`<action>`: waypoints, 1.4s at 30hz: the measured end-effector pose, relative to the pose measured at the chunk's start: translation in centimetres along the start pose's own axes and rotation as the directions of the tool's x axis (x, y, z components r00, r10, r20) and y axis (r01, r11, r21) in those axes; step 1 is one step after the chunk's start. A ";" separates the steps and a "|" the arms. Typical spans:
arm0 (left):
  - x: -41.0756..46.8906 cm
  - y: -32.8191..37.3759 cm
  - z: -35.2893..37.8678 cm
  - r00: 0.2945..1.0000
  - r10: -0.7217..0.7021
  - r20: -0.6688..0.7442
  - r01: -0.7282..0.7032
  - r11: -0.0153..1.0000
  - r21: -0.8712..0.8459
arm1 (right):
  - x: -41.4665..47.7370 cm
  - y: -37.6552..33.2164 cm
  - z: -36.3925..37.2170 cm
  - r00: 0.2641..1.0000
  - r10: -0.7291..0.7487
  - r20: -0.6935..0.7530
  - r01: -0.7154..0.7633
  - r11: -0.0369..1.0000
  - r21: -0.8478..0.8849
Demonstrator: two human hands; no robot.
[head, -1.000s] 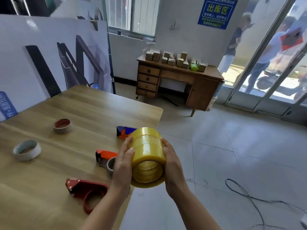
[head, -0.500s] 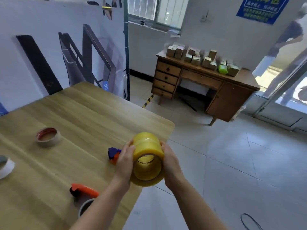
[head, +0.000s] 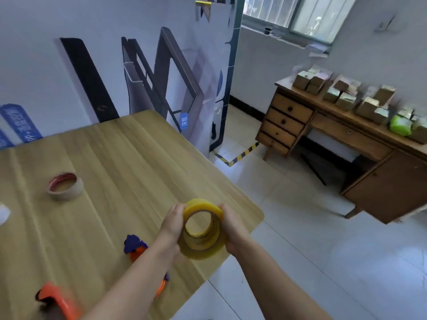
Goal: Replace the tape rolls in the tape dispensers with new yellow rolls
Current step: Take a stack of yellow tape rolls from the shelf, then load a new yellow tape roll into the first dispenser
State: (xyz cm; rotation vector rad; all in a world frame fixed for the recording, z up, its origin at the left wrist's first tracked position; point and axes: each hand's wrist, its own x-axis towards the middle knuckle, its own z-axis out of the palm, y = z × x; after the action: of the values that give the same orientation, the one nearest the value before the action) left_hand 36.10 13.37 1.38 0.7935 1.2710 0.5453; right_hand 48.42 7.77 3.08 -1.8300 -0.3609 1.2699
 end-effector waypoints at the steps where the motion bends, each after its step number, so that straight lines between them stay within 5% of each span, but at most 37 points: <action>1: 0.6 0.1 0.6 1.000 -0.013 -0.018 0.012 1.000 -0.020 | 1.0 -0.4 -0.3 1.000 0.010 0.012 -0.010 1.000 -0.017; 13: 9.0 1.8 3.0 0.954 -0.293 -0.067 0.275 0.941 -0.195 | 10.6 -2.7 -0.3 0.948 0.284 0.145 -0.266 0.955 -0.131; 22: 12.4 2.9 2.9 0.913 -0.407 -0.013 0.403 0.908 -0.113 | 13.8 -4.0 -0.9 0.924 0.300 0.237 -0.179 0.887 -0.425; 24: 12.0 2.4 3.1 0.934 -0.356 -0.018 0.352 0.930 -0.107 | 14.5 -3.7 -1.0 0.944 0.265 0.199 -0.137 0.859 -0.494; 27: 10.9 1.1 3.6 0.982 -0.029 -0.187 0.035 0.999 0.029 | 14.9 -3.5 -0.9 0.965 0.099 0.244 0.035 0.869 -0.493; 31: 9.7 0.3 3.9 0.920 0.253 -0.300 -0.145 0.930 0.338 | 14.2 -3.6 -1.1 0.938 -0.100 0.332 0.261 0.833 -0.488; 34: 9.0 1.4 4.0 0.859 0.398 -0.322 -0.249 0.874 0.418 | 12.9 -5.4 -1.8 0.904 -0.194 0.380 0.372 0.794 -0.481; 38: 7.1 4.2 3.4 0.875 0.360 -0.322 -0.332 0.933 0.142 | 10.2 -9.8 -3.2 0.830 -0.153 0.537 0.334 0.906 -0.259; 42: 3.7 6.1 3.6 0.916 0.345 -0.205 -0.397 0.854 -0.337 | 6.4 -12.6 -2.9 0.706 -0.062 0.705 0.039 0.998 0.049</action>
State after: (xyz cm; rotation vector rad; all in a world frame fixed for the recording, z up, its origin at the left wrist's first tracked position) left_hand 40.84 19.18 4.13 0.6887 1.0906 1.1401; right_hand 56.57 18.01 9.17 -1.2133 -0.7961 1.9038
